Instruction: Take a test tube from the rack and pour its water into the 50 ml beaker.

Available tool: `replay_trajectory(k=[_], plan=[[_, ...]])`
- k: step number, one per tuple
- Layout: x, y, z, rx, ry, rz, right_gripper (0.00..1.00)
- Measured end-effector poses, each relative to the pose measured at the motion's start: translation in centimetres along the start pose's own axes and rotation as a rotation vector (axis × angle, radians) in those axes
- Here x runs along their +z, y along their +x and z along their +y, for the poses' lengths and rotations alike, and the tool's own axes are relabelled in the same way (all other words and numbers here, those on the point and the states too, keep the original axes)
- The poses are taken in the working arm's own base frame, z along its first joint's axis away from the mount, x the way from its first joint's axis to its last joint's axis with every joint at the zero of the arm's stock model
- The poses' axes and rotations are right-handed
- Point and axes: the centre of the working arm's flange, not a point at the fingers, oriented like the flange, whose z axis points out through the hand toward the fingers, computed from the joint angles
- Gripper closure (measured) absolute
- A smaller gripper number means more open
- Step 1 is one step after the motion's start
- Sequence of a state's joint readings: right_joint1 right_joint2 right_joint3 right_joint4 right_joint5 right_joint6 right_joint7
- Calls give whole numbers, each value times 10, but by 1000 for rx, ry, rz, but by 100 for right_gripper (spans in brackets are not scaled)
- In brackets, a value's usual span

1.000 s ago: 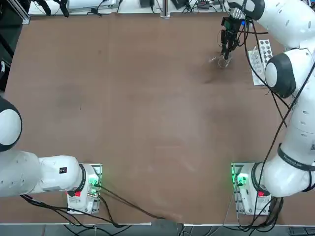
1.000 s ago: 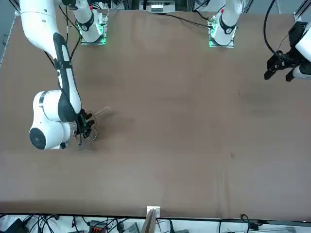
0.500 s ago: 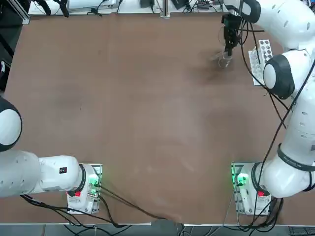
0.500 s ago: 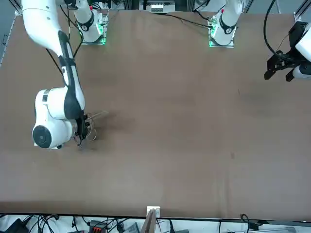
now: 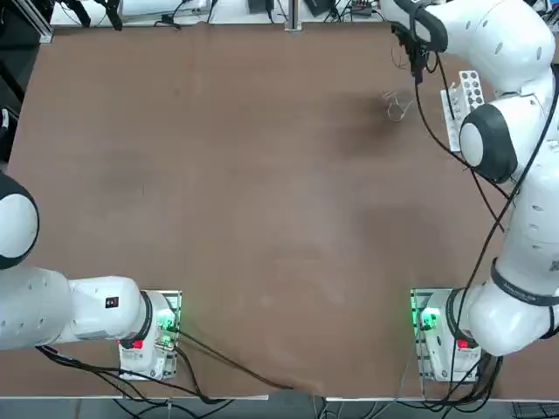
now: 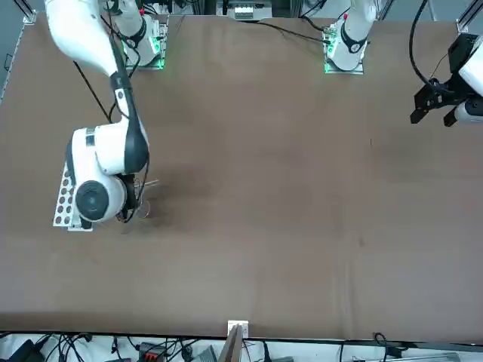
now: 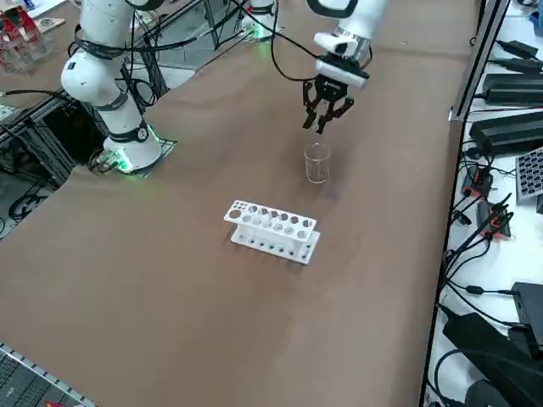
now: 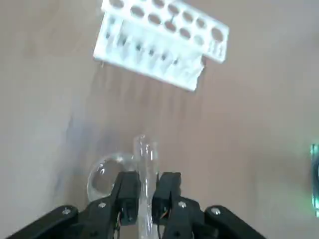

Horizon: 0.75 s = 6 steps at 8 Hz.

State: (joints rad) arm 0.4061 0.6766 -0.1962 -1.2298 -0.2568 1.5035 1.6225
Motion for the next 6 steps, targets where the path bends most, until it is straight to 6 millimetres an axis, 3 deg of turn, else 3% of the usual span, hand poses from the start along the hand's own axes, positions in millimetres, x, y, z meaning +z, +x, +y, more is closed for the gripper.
replay_trajectory(k=[3, 6], plan=[[-15, 20, 11, 128, -22, 292, 81], [-12, 55, 12, 295, -19, 477, 81]])
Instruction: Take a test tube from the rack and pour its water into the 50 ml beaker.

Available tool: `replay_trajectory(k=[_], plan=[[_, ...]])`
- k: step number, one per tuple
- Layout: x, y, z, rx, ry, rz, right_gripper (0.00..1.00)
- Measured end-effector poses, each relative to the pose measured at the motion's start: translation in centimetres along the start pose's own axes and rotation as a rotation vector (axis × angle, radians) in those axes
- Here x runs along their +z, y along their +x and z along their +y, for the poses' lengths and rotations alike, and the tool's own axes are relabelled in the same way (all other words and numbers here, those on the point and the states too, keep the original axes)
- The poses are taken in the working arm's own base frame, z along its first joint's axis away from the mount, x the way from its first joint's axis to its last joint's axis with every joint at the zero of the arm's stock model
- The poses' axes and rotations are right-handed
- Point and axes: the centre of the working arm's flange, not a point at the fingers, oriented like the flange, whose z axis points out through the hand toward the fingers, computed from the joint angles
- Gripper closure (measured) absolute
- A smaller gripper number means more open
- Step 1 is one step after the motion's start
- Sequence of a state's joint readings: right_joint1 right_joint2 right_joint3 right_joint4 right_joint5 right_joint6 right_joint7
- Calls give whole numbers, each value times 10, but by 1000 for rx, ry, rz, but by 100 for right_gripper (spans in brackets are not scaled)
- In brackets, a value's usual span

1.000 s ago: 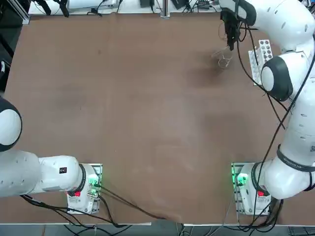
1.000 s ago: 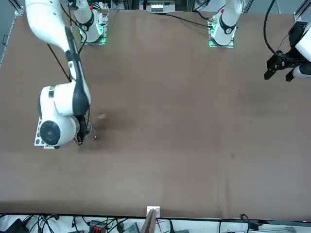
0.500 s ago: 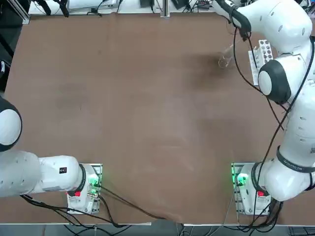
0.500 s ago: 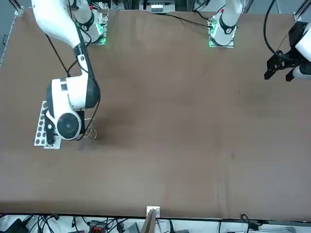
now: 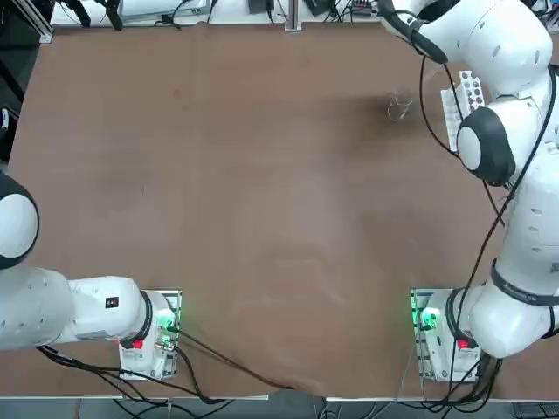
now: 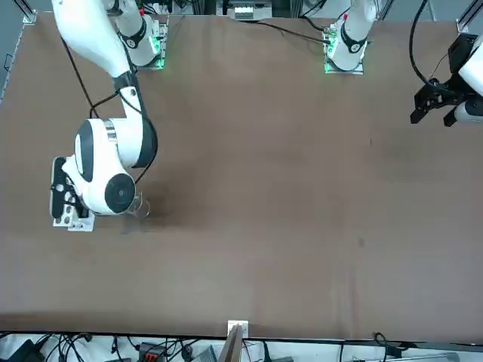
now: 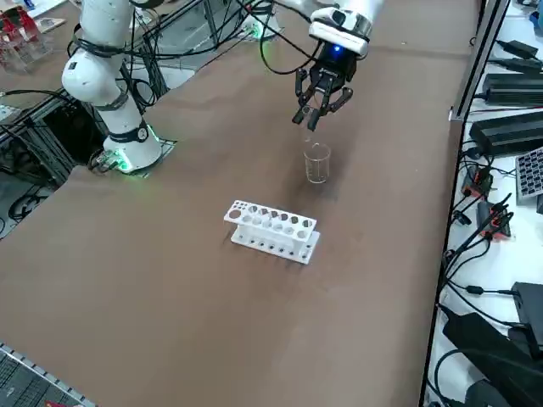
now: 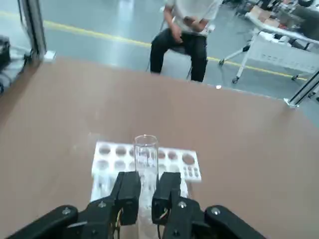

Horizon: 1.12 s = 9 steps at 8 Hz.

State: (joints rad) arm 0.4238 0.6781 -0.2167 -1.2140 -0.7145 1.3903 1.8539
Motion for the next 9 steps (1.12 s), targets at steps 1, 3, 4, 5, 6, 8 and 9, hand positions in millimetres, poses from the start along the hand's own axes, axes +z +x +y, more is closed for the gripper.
replay_trajectory(k=[1, 3, 4, 5, 6, 8, 9], plan=[[15, 9, -6, 56, -9, 68, 81], [49, 7, -18, 153, -24, 195, 81], [61, 4, -22, 182, -30, 226, 81], [72, 6, -26, 211, -39, 243, 81], [83, 15, -30, 245, -43, 261, 81], [105, 27, -33, 266, -62, 281, 81], [112, 22, -32, 261, -72, 290, 81]])
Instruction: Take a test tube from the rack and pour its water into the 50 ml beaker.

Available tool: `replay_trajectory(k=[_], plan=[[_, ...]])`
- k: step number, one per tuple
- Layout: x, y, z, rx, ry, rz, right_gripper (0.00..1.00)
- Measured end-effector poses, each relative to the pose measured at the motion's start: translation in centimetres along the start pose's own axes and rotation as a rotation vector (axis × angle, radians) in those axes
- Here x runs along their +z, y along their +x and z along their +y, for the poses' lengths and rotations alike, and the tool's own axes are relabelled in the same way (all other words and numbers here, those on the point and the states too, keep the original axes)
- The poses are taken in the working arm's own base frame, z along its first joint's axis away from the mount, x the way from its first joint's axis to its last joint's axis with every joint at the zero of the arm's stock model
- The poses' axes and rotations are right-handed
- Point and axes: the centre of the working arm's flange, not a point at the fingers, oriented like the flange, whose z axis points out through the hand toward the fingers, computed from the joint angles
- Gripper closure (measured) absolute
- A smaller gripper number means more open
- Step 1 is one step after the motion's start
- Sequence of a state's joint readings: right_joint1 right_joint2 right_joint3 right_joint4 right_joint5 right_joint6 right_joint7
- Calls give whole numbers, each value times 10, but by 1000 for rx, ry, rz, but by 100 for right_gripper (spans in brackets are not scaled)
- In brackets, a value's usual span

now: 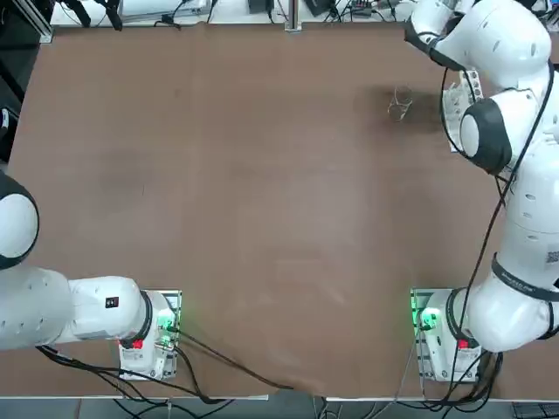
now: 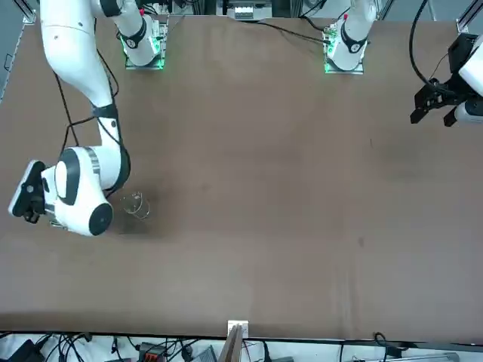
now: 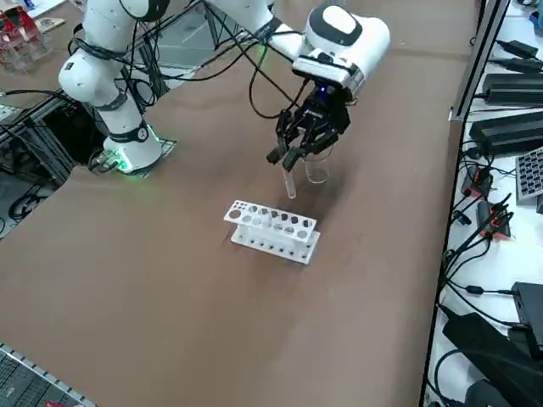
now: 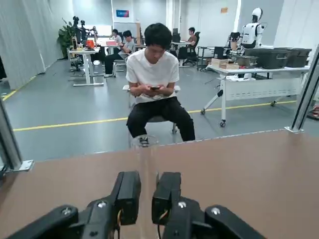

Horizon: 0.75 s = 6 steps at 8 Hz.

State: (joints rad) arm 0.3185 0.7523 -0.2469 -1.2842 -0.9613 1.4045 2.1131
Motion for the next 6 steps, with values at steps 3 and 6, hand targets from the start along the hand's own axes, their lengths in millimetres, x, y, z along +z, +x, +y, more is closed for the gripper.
replay_trajectory(k=[3, 6], plan=[[14, -17, 4, 14, 11, 72, 81], [26, -35, 4, 18, 3, 100, 81]])
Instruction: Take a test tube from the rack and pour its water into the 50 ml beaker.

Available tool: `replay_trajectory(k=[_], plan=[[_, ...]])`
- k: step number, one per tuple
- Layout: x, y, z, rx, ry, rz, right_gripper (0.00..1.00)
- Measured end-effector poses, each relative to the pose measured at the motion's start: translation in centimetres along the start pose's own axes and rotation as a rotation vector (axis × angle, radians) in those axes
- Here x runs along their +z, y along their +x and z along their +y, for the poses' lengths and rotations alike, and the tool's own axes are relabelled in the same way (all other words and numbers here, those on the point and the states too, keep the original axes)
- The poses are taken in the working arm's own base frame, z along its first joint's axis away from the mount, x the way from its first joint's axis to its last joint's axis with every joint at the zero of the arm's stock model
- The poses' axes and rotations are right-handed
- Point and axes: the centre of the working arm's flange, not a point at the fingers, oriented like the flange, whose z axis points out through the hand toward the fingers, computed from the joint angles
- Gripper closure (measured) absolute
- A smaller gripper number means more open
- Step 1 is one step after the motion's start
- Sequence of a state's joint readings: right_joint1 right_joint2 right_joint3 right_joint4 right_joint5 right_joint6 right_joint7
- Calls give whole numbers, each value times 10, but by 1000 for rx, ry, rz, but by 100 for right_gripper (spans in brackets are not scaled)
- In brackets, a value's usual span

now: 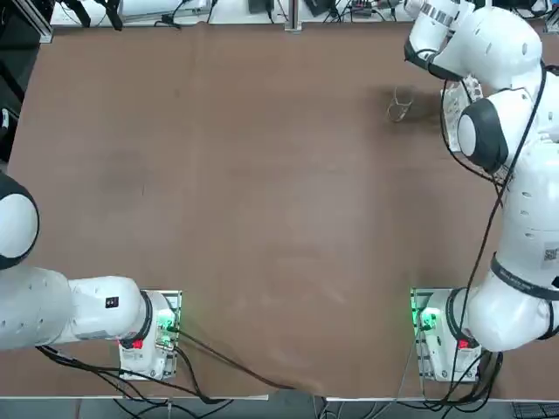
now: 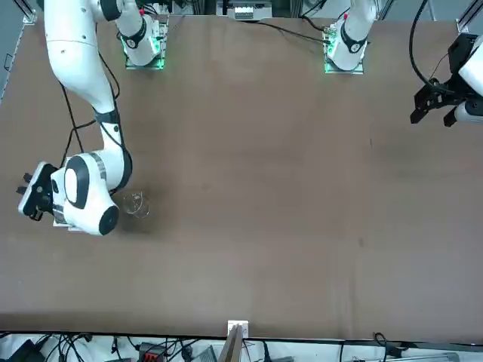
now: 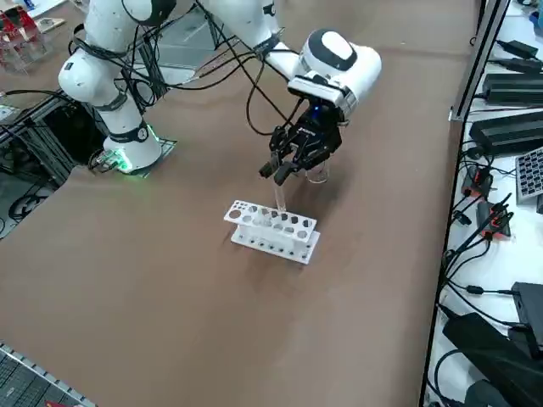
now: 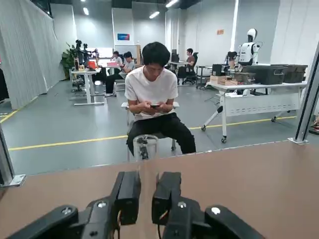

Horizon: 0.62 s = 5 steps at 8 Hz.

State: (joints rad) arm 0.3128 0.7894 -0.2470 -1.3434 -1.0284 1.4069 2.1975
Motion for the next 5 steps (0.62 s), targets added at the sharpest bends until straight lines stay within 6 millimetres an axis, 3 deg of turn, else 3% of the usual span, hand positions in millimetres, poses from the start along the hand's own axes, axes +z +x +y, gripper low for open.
replay_trajectory(k=[5], plan=[[14, -15, 0, 9, -1, 35, 81]])
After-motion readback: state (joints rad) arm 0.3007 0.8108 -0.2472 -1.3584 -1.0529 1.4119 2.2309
